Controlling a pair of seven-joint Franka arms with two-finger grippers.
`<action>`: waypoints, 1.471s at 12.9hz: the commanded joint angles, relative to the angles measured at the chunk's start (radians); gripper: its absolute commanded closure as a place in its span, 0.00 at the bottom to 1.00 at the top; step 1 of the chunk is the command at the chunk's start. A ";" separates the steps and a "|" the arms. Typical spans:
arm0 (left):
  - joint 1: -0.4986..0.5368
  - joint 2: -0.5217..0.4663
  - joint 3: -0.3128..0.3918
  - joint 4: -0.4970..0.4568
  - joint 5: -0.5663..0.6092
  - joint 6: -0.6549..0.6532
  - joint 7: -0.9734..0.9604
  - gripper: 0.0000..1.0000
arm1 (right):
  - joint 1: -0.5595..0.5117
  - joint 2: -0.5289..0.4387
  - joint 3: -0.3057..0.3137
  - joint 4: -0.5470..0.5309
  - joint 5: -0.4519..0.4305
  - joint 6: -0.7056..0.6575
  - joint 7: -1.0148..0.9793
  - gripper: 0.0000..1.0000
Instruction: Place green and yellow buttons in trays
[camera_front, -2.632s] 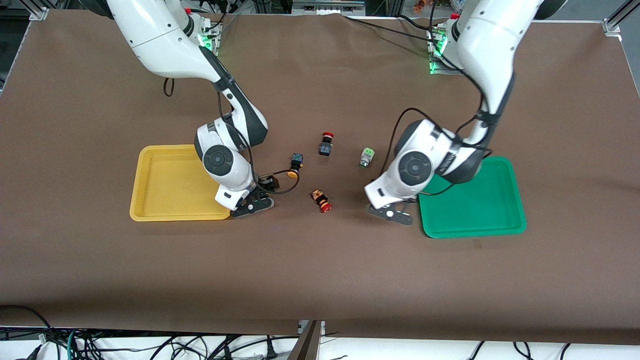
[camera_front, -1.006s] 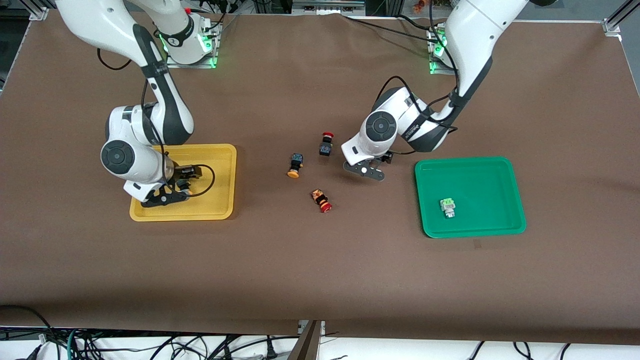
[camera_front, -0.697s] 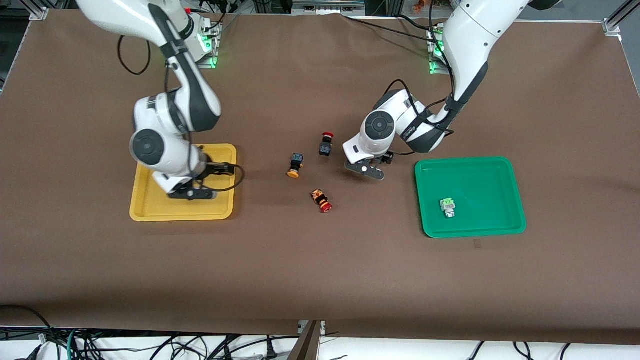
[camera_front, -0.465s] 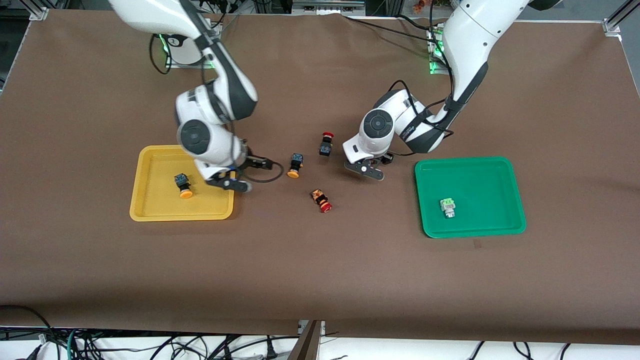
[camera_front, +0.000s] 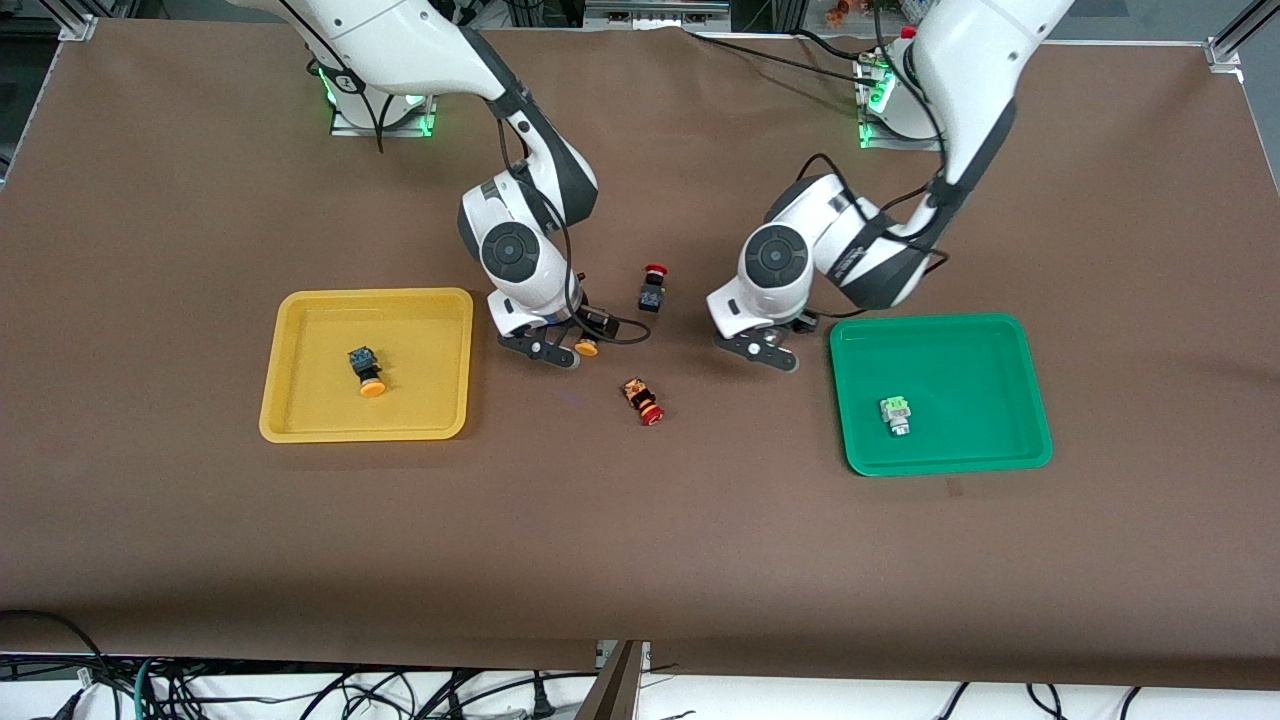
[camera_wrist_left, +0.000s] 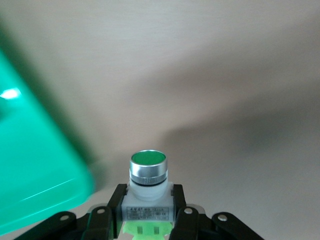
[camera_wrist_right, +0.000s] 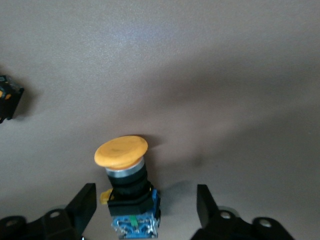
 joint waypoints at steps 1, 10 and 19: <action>0.134 -0.026 0.011 0.081 0.048 -0.135 0.292 0.91 | 0.008 0.015 -0.010 0.020 0.018 0.013 0.001 0.38; 0.460 0.132 0.009 0.080 0.111 0.105 0.679 0.63 | -0.006 -0.108 -0.213 0.025 -0.002 -0.263 -0.411 1.00; 0.453 -0.199 -0.019 0.338 -0.078 -0.362 0.489 0.00 | -0.011 -0.168 -0.412 -0.099 0.012 -0.308 -0.799 0.02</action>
